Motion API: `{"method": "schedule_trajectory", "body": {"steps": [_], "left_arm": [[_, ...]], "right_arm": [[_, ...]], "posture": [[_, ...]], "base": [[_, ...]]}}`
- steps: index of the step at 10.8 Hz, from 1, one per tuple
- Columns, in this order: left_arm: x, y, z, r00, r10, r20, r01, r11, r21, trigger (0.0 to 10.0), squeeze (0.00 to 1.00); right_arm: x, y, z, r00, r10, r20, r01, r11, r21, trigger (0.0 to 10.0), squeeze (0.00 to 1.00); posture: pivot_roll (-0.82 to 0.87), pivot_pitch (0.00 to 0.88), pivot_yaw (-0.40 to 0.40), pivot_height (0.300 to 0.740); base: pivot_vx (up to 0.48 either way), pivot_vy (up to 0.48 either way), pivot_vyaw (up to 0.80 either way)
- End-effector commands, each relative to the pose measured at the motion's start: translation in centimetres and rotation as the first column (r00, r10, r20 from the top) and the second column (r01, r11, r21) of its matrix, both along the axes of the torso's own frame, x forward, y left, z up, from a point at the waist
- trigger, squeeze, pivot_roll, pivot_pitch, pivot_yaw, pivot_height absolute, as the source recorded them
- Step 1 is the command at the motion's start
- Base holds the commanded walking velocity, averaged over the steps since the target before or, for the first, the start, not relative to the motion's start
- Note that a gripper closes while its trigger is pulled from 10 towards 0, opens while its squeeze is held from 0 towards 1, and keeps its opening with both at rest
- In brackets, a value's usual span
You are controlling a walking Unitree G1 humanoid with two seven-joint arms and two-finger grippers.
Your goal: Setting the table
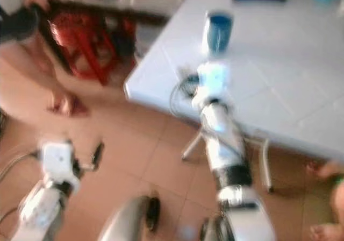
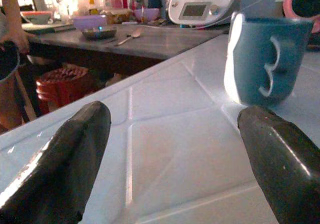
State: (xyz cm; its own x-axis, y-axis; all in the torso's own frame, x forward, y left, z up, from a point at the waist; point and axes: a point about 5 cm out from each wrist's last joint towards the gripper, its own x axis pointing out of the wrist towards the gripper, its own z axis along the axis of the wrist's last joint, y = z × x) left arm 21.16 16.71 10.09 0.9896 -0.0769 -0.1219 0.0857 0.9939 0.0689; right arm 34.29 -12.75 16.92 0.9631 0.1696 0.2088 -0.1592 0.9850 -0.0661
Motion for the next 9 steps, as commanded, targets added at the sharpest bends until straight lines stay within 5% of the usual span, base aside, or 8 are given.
{"method": "schedule_trajectory", "body": {"steps": [1,5,9], "left_arm": [[0.2,0.3,0.6,0.999,0.013,0.029,-0.013,1.0,-0.011,10.0,0.0],[1.0,-0.4,0.7,0.998,-0.016,0.066,0.02,0.998,-0.058,10.0,0.0],[2.3,-1.3,1.2,0.993,-0.018,0.113,0.029,0.995,-0.097,10.0,0.0]], "right_arm": [[-1.2,-0.5,-0.6,1.0,-0.001,-0.007,0.001,1.0,0.009,10.0,0.0],[-4.4,-2.3,-2.4,0.996,-0.074,-0.054,0.073,0.997,-0.018,10.0,0.0],[-4.2,-2.1,-1.8,0.998,-0.057,-0.039,0.056,0.998,-0.035,10.0,0.0]], "posture": [[0.12,0.201,0.11,0.74],[0.07,0.129,0.091,0.74],[0.05,0.074,0.075,0.74]], "base": [[0.0,0.0,0.0],[0.0,0.0,-0.2],[0.358,0.0,-0.2]]}}
